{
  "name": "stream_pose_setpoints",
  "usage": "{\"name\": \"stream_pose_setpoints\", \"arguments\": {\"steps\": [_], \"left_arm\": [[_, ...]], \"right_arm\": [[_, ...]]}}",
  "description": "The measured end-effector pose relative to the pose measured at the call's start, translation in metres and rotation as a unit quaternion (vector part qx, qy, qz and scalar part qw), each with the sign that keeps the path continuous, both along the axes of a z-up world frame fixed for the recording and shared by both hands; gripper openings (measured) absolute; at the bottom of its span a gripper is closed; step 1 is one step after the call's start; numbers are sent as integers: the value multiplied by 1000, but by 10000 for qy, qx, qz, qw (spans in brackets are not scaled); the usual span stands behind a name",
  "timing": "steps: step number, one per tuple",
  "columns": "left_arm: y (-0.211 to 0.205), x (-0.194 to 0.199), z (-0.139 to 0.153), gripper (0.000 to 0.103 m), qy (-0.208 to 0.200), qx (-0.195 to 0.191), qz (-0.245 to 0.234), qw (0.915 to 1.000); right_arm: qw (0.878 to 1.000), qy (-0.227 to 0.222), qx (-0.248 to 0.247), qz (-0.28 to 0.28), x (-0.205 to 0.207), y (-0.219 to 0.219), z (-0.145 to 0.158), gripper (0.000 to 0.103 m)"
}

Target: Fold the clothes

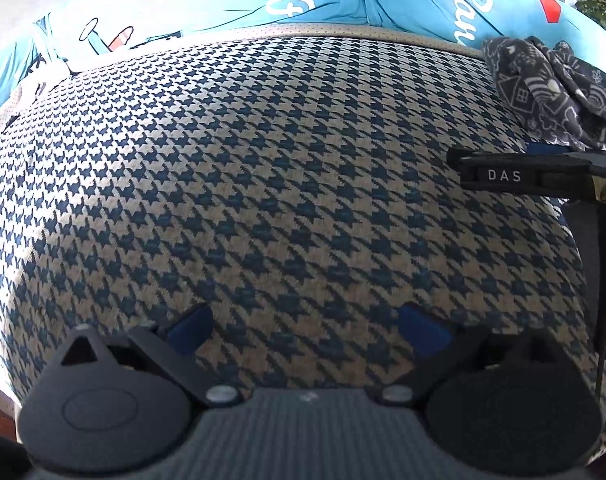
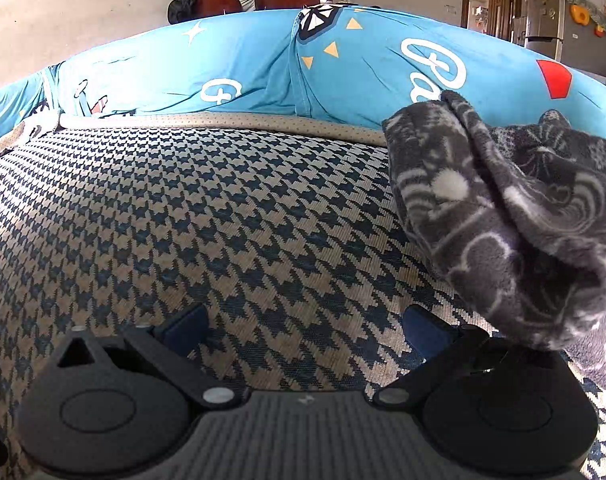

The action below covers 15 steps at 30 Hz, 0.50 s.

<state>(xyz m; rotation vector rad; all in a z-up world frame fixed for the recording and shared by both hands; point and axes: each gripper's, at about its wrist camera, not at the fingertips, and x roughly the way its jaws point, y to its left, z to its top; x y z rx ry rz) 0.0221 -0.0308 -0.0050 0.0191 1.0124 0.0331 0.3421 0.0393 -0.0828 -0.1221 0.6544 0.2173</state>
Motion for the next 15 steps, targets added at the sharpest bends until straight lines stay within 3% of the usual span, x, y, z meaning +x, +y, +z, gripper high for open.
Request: {"name": "stream_pose_setpoints", "arguments": {"steps": [15], "left_arm": [[-3,2,-7,103,-61,56,-40,10000]], "right_arm": [[10000,-3,0,1,0,1,-1,103]]}}
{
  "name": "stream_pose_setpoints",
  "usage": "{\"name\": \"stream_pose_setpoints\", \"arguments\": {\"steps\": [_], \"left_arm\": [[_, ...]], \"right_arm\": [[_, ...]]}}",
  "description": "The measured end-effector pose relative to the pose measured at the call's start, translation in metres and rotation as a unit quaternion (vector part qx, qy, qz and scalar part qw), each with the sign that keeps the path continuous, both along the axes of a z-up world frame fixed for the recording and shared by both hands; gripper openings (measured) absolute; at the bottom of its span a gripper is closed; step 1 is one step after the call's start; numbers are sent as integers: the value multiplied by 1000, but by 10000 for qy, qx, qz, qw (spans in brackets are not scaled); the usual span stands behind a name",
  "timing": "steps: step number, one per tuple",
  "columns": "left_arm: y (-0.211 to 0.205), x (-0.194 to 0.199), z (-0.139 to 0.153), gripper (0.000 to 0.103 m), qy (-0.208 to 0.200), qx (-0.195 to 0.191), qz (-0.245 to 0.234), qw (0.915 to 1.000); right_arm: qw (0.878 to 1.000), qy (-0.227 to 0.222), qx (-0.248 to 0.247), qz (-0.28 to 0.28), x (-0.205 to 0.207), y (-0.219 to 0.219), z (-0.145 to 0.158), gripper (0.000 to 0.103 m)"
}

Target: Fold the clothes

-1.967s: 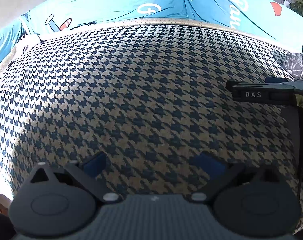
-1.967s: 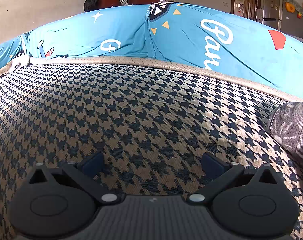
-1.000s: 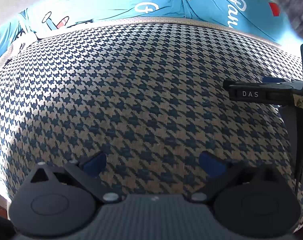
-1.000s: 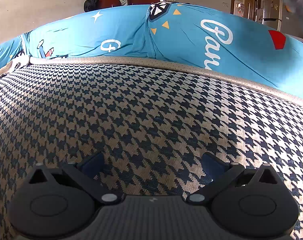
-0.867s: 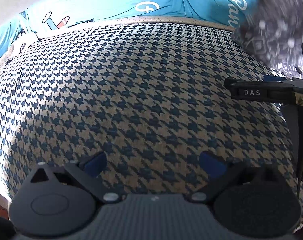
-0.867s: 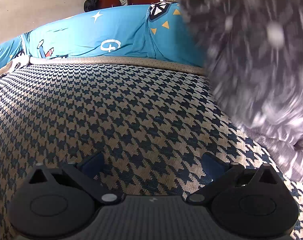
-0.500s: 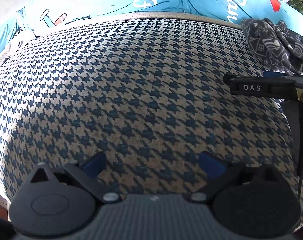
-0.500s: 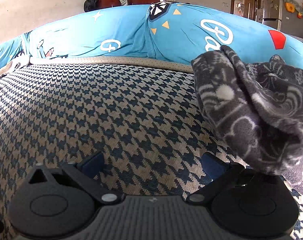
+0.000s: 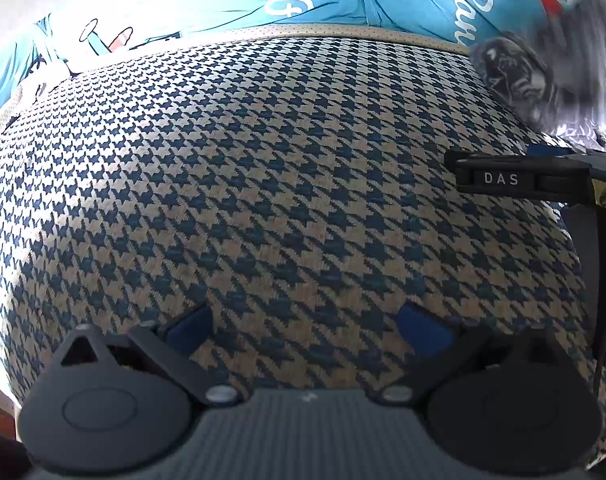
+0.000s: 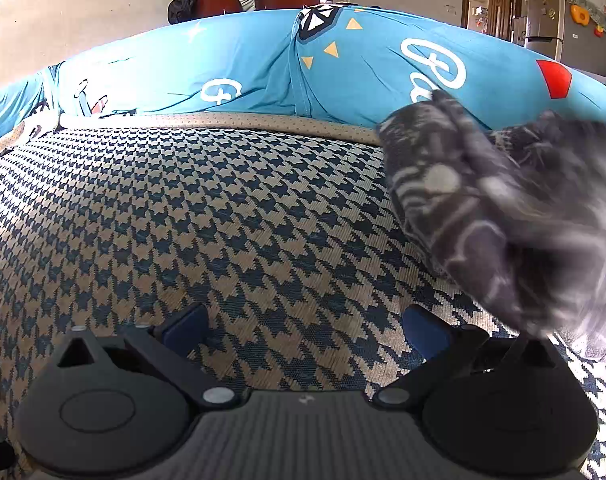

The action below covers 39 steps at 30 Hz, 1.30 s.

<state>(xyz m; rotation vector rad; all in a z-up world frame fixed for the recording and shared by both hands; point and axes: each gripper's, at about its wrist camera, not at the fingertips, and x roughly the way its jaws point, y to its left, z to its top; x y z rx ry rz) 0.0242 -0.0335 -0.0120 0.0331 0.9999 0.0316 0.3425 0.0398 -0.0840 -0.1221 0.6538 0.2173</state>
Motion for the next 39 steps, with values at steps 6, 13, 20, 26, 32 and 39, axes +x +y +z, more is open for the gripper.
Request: {"name": "stream_pose_setpoints", "arguments": {"steps": [6,13,20,26,32,39], "left_arm": [[-11,8,-3,103,-62,122,-112,9998],[-8,11,-5,103,1,-49,-87,9999],[-14,15,-5,103,-24,-9,-84,10000],[-21,18,-8,103,-50,-3,-78,10000],[-16,21,-8,103,-3,-150,-41,9999],[-23,24,-12,103,-72,-28,-105,9999]], "right_arm": [[10000,-1,-1,1,-1,1,0,103],[10000,0,1,2,-1,2,0,103],[10000,18,3,17,0,2,2,103],[10000,22,2,23,1,2,3,103],[10000,22,0,24,2,2,4,103],[10000,23,-7,24,3,2,6,103]]}}
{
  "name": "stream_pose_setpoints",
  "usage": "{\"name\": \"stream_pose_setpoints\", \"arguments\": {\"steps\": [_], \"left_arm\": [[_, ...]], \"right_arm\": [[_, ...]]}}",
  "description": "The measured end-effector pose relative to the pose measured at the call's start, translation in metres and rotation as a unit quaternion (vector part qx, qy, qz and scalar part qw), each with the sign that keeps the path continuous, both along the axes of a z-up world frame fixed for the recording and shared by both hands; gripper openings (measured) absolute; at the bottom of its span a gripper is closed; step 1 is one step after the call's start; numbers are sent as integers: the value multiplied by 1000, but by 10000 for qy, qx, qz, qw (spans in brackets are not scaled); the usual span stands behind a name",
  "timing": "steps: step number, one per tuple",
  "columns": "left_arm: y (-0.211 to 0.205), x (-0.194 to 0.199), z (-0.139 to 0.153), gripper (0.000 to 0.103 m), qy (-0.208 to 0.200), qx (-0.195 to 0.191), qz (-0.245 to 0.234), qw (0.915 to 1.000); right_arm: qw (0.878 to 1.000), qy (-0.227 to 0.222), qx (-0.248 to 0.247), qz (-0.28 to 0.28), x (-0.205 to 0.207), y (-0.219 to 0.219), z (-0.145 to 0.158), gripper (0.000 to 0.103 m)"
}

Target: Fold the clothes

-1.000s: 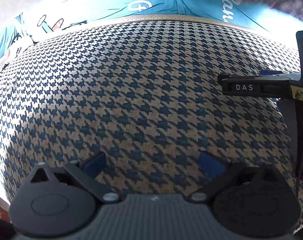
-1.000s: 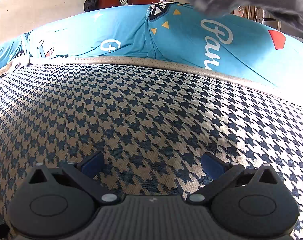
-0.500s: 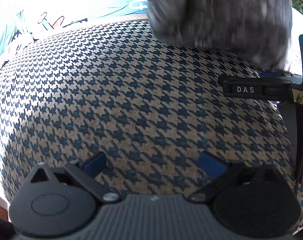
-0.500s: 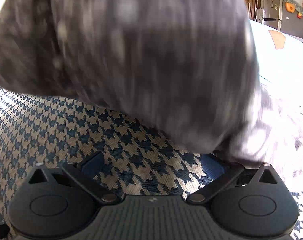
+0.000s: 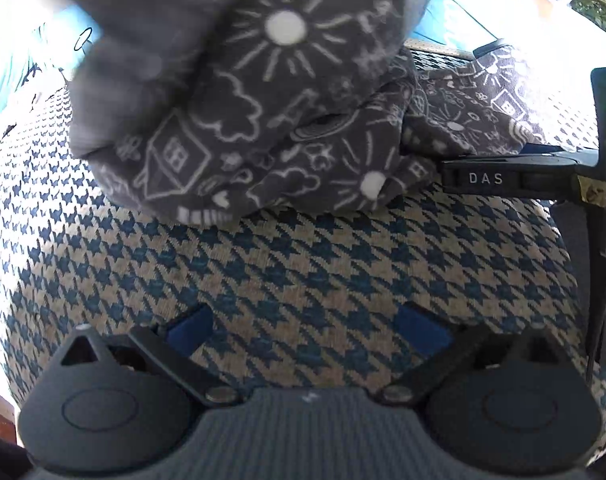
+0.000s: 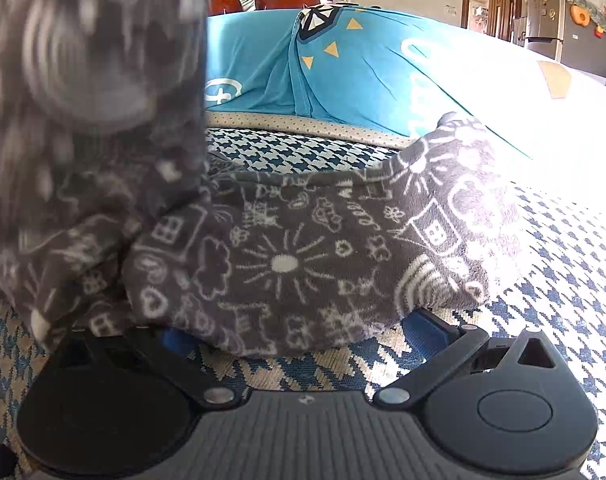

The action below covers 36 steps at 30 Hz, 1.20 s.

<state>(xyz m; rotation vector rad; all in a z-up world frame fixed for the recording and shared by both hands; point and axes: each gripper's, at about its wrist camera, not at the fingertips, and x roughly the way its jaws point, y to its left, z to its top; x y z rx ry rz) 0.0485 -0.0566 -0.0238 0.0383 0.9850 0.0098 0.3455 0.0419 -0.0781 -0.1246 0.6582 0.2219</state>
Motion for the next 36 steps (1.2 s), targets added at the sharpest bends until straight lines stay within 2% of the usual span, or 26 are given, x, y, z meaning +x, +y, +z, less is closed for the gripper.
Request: {"name": "stream_pose_setpoints", "arguments": {"steps": [19,25,30,36], "left_arm": [[-9,4,-4,103,-3,-33,103,9999],[-11,9,-1,103,-42,-254,111,9996],[-24,25,-16,103,212,-475,354,9980],[-43,24,-22,103,101,-213,258,9994]], "right_arm": [[10000,2,-4,3,2,5,-3,103],[10000,2,-6,3,3,6,-3,103],[10000,2,-5,3,1,6,0,103],[10000,4,0,4,3,0,2,103]]}}
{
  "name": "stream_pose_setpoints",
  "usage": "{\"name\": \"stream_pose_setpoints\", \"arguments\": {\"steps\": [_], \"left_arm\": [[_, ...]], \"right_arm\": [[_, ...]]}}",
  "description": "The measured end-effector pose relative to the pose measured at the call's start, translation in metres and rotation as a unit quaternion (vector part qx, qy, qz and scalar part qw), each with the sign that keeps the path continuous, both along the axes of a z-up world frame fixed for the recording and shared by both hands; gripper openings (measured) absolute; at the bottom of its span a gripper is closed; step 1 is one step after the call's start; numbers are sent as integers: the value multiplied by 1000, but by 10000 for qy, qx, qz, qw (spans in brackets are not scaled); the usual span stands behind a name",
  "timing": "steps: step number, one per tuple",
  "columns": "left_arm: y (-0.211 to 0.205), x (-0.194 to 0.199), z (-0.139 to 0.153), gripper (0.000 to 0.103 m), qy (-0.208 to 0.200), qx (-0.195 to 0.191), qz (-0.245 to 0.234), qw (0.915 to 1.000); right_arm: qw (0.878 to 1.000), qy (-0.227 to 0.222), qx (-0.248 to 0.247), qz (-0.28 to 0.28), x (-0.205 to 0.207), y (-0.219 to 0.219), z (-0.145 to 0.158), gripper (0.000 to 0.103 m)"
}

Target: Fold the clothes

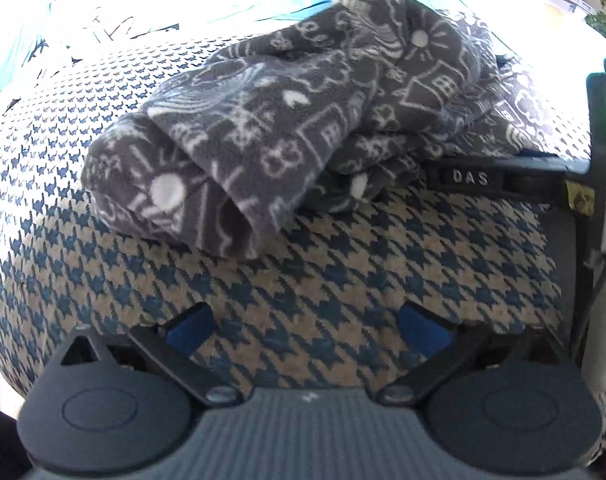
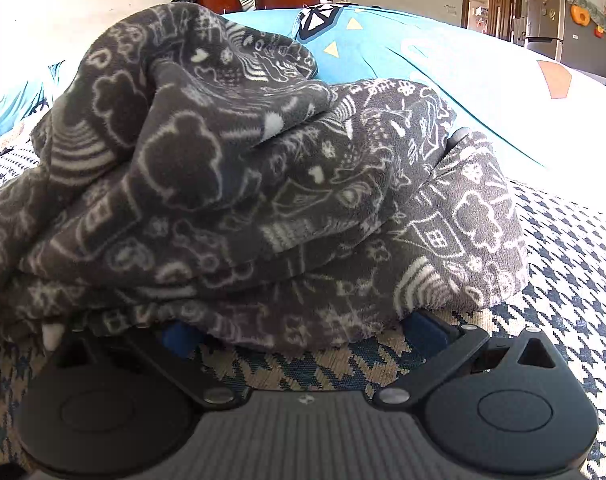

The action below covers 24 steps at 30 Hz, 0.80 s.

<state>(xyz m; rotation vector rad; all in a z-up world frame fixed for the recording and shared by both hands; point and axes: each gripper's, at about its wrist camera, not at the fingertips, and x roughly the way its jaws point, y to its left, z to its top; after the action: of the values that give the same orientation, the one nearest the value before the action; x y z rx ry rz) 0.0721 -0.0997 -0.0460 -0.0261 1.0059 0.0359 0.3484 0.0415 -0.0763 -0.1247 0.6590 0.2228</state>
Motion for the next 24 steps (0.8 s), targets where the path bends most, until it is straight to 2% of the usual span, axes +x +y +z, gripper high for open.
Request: {"name": "stream_pose_setpoints", "arguments": {"steps": [6,8,11,16,21,24], "left_arm": [[-17,5,-6,103,36,95,30,9999],[-9,-9,-7,103,82,102,21,9999],[-8,-7,-8,103,181,72,24,9998],[8,-24,1,103,291,38,43,9996],[30,-49,19,103,256,15,48,9997],[31,-50,19,103,247,4,59,9997]], "right_arm": [[10000,-1,-4,-1,-1,0,-1,103],[10000,-2,-5,-1,-1,-1,-1,103],[10000,-2,-5,-1,-2,-1,-1,103],[10000,-2,-5,-1,-2,-1,-1,103],[10000,-1,-6,-1,-2,-1,-1,103],[10000,-1,-6,-1,-2,-1,-1,103]]}}
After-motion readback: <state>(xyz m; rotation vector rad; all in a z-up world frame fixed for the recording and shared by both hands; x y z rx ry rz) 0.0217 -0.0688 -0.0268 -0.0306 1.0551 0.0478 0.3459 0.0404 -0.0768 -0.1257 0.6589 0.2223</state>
